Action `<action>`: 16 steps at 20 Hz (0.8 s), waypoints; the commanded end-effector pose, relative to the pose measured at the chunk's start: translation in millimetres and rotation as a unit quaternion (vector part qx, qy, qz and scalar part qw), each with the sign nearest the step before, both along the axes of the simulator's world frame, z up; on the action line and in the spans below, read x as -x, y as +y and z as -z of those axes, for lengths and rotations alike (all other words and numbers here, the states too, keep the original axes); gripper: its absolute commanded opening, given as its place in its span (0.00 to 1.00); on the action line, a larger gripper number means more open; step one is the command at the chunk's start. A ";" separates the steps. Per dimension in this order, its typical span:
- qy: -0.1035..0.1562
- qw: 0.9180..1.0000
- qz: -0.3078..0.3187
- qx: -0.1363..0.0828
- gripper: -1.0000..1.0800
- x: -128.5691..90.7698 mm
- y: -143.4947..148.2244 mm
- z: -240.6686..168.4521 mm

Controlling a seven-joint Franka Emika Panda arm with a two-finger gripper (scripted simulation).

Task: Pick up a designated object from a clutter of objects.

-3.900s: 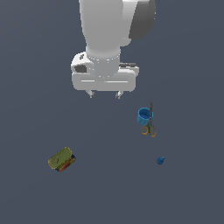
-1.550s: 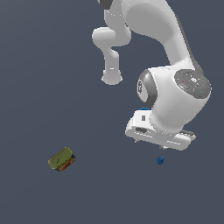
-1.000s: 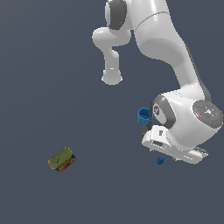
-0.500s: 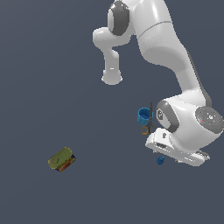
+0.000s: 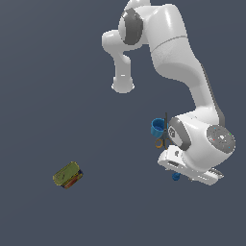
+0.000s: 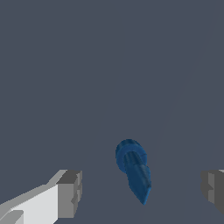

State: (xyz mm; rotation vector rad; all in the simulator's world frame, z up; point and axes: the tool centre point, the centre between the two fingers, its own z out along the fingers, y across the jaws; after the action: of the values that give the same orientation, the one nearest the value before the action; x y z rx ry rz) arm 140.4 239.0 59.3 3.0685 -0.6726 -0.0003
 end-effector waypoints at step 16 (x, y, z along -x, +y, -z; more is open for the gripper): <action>0.000 1.000 0.001 0.000 0.00 -1.1 0.7 17.0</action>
State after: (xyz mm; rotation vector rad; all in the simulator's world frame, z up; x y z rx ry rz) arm 141.5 239.7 42.2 3.0682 -0.6744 -0.0002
